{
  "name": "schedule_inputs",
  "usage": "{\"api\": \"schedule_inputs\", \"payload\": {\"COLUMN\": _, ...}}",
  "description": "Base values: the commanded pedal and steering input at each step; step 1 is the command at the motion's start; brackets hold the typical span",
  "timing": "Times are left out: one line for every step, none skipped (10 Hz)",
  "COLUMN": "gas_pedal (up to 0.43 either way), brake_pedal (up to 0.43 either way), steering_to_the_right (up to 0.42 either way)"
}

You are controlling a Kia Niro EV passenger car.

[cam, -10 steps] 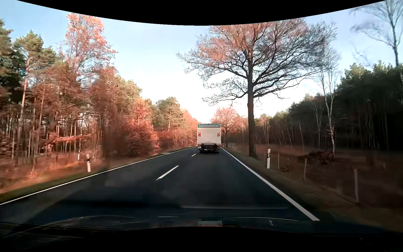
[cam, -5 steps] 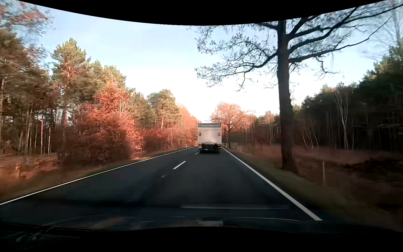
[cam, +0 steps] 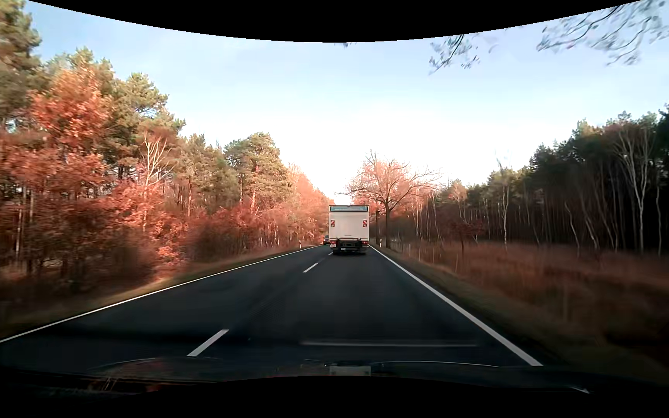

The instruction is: Follow the waypoints while adhering to traffic rules and regulations

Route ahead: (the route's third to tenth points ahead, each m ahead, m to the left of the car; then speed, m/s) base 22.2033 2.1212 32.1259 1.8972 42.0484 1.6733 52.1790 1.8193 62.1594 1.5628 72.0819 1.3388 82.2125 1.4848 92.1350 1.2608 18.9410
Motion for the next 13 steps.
{"api": "schedule_inputs", "payload": {"gas_pedal": 0.118, "brake_pedal": 0.0, "steering_to_the_right": -0.002}}
{"api": "schedule_inputs", "payload": {"gas_pedal": 0.118, "brake_pedal": 0.0, "steering_to_the_right": -0.002}}
{"api": "schedule_inputs", "payload": {"gas_pedal": 0.118, "brake_pedal": 0.0, "steering_to_the_right": -0.002}}
{"api": "schedule_inputs", "payload": {"gas_pedal": 0.118, "brake_pedal": 0.0, "steering_to_the_right": -0.001}}
{"api": "schedule_inputs", "payload": {"gas_pedal": 0.118, "brake_pedal": 0.0, "steering_to_the_right": 0.0}}
{"api": "schedule_inputs", "payload": {"gas_pedal": 0.118, "brake_pedal": 0.0, "steering_to_the_right": 0.0}}
{"api": "schedule_inputs", "payload": {"gas_pedal": 0.118, "brake_pedal": 0.0, "steering_to_the_right": 0.001}}
{"api": "schedule_inputs", "payload": {"gas_pedal": 0.118, "brake_pedal": 0.0, "steering_to_the_right": 0.001}}
{"api": "schedule_inputs", "payload": {"gas_pedal": 0.118, "brake_pedal": 0.0, "steering_to_the_right": 0.001}}
{"api": "schedule_inputs", "payload": {"gas_pedal": 0.118, "brake_pedal": 0.0, "steering_to_the_right": 0.001}}
{"api": "schedule_inputs", "payload": {"gas_pedal": 0.118, "brake_pedal": 0.0, "steering_to_the_right": 0.001}}
{"api": "schedule_inputs", "payload": {"gas_pedal": 0.118, "brake_pedal": 0.0, "steering_to_the_right": 0.001}}
{"api": "schedule_inputs", "payload": {"gas_pedal": 0.118, "brake_pedal": 0.0, "steering_to_the_right": 0.001}}
